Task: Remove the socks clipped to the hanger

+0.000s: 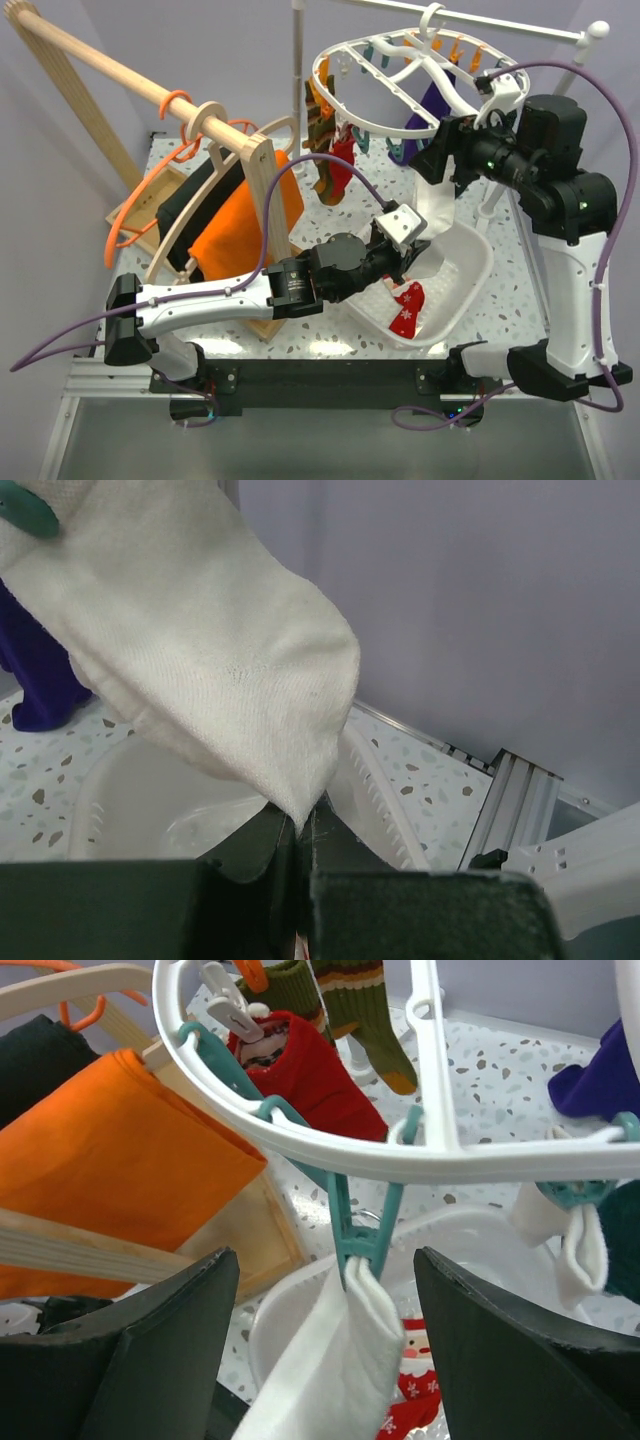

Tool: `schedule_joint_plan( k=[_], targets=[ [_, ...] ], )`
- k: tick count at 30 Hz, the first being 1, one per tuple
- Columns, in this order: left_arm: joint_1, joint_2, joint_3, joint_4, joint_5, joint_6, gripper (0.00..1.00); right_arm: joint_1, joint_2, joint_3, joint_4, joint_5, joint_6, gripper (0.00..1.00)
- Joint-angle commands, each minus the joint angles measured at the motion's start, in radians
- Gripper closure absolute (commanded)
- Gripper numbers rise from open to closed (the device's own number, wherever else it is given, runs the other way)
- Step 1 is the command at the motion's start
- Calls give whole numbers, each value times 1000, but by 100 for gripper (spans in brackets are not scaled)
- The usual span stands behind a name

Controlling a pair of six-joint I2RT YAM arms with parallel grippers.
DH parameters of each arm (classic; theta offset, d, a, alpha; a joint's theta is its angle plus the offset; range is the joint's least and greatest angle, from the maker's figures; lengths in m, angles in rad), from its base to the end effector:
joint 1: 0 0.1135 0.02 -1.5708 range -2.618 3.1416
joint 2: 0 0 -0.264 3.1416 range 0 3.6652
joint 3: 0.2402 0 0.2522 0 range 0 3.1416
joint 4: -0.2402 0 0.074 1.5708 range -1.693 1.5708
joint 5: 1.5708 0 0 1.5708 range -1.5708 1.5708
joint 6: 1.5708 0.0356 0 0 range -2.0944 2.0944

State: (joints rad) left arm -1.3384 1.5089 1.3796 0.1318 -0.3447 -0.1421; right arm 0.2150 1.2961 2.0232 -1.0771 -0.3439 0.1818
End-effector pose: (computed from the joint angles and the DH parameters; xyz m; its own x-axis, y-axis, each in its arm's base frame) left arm 0.0950 -0.3493 0.4052 -0.1181 -0.0797 -0.9898 0.8297 0.5397 -0.1425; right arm 0.1855 0.0528 0.5384 -0.4217 0.0821 -0.9030 -0.4413 0.8514 0.2835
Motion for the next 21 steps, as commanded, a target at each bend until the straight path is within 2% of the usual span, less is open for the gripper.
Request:
schedule_joint_plan(
  k=[1, 7, 14, 21],
  targets=[
    [-7, -9, 29, -3, 26, -28, 100, 118, 49, 86, -1, 213, -28, 27],
    [-7, -12, 29, -9, 38, -37, 100, 126, 43, 66, 22, 315, -41, 33],
    [-7, -7, 30, -12, 41, -43, 100, 129, 52, 72, 40, 290, -36, 38],
    [-5, -9, 33, -17, 41, -44, 100, 135, 60, 71, 57, 275, -39, 36]
  ],
)
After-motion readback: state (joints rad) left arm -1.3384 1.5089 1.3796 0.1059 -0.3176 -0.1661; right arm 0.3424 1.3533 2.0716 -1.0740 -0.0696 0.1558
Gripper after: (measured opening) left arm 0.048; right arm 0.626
